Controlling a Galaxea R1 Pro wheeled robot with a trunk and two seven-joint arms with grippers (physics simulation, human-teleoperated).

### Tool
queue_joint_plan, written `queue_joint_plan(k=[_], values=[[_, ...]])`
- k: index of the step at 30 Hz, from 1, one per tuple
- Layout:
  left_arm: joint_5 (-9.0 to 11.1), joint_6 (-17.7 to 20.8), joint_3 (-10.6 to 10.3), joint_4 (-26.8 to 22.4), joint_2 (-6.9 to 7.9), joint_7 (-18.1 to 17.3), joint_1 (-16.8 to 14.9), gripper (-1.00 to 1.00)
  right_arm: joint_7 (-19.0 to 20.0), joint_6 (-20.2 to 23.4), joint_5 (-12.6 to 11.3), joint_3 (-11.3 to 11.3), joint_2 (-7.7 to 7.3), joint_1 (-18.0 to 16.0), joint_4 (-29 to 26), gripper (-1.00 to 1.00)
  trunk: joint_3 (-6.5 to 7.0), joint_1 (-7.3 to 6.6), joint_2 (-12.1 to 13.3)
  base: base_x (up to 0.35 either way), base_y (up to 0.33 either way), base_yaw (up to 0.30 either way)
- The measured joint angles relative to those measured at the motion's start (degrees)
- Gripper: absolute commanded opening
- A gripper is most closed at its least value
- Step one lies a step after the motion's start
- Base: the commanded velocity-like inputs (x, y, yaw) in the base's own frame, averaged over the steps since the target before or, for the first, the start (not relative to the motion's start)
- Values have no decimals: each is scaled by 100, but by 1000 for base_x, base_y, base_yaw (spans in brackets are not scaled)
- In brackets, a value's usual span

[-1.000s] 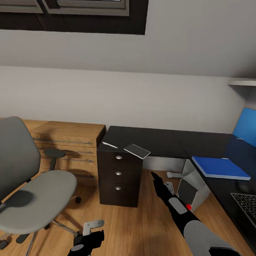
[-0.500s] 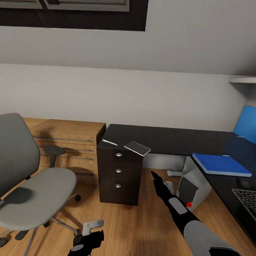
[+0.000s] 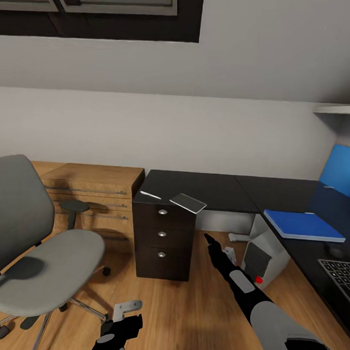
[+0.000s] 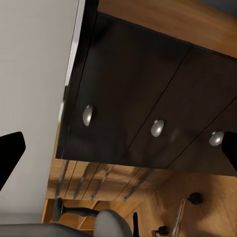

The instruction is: In the bedroom, organize the workspace by keeping the computer under the desk, ensuring the monitor is on the desk, placing the keyboard on the desk next to the monitor, placing the mouse on the desk next to the keyboard, moving the folder from the swivel chair onto the desk next to the mouse, stacking the notebook on top of the folder with the pen on top of the notebook, and positioning the swivel chair next to the desk.

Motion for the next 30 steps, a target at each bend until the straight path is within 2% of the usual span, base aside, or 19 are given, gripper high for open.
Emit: queue_joint_plan(k=[12, 23, 30], values=[[0, 0, 28, 0, 0, 37, 0, 100, 6, 18, 22, 190, 15, 0, 1, 100, 0, 0, 0, 196, 79, 0], [0, -1, 16, 8, 0, 44, 0, 100, 7, 19, 27, 222, 17, 0, -5, 100, 0, -1, 0, 213, 29, 0], [0, -1, 5, 15, 0, 43, 0, 100, 7, 19, 23, 219, 11, 0, -14, 100, 0, 0, 0, 85, 5, 0]])
